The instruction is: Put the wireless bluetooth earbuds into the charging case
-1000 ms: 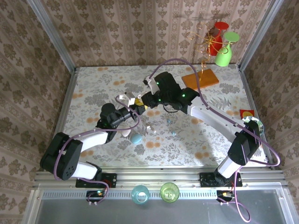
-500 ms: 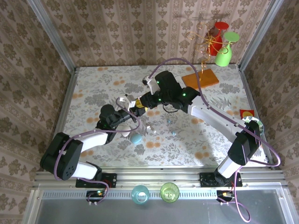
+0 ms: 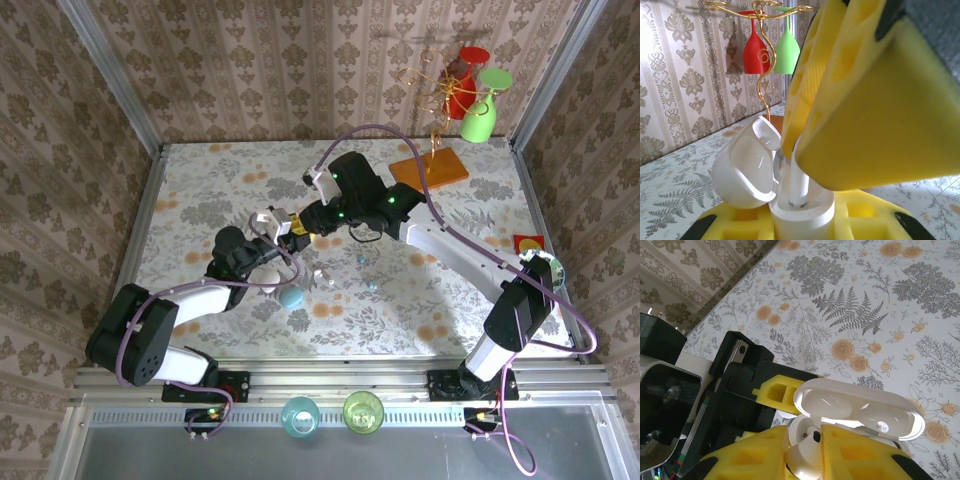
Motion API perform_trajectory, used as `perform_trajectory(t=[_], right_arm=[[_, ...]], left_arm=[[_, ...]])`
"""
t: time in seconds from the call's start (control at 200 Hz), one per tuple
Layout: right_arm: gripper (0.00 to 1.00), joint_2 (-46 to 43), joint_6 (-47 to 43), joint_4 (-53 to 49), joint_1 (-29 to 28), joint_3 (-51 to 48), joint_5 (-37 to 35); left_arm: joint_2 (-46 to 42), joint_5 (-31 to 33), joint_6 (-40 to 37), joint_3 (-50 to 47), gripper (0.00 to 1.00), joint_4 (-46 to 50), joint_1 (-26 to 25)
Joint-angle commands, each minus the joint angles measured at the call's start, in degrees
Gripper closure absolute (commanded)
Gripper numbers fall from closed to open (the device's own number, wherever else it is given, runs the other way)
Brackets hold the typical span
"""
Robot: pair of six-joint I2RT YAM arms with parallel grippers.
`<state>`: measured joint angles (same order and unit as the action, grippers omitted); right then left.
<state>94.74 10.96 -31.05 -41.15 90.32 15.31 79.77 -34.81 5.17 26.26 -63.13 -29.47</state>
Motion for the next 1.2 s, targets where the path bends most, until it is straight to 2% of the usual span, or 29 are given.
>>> perform_trajectory(t=[0.0,0.195,0.395,0.565,0.86,1.195], right_arm=[[0.76,-0.1,-1.2,-3.0,-0.1,0.9,0.5],[0.76,1.6,-1.4,-3.9,-0.4,2.0,1.5],[0.75,3.2,-2.3,-6.2,-0.8,3.8,-0.7],[0.65,3.3,-2.5,-6.6,-1.2,5.1,-2.8],[0.52,-2.2,-2.6,-2.3,-1.4,1.5,-7.0],[0.50,-8.5,-1.6,5.5,-1.0,-4.9,-6.8]], left_arm=[[0.2,-3.0,-2.8,-0.2,1.00,-4.0,0.2],[0.6,-5.2,-2.7,-0.1,1.00,-5.7,0.2],[0.1,-5.8,-2.3,-0.2,1.00,-5.8,0.2],[0.4,-5.9,-1.7,-0.1,1.00,-5.8,0.2],[0.4,-5.7,-0.7,0.1,1.00,-5.7,0.5],[0.6,-6.3,-0.2,0.5,1.00,-6.1,0.7]])
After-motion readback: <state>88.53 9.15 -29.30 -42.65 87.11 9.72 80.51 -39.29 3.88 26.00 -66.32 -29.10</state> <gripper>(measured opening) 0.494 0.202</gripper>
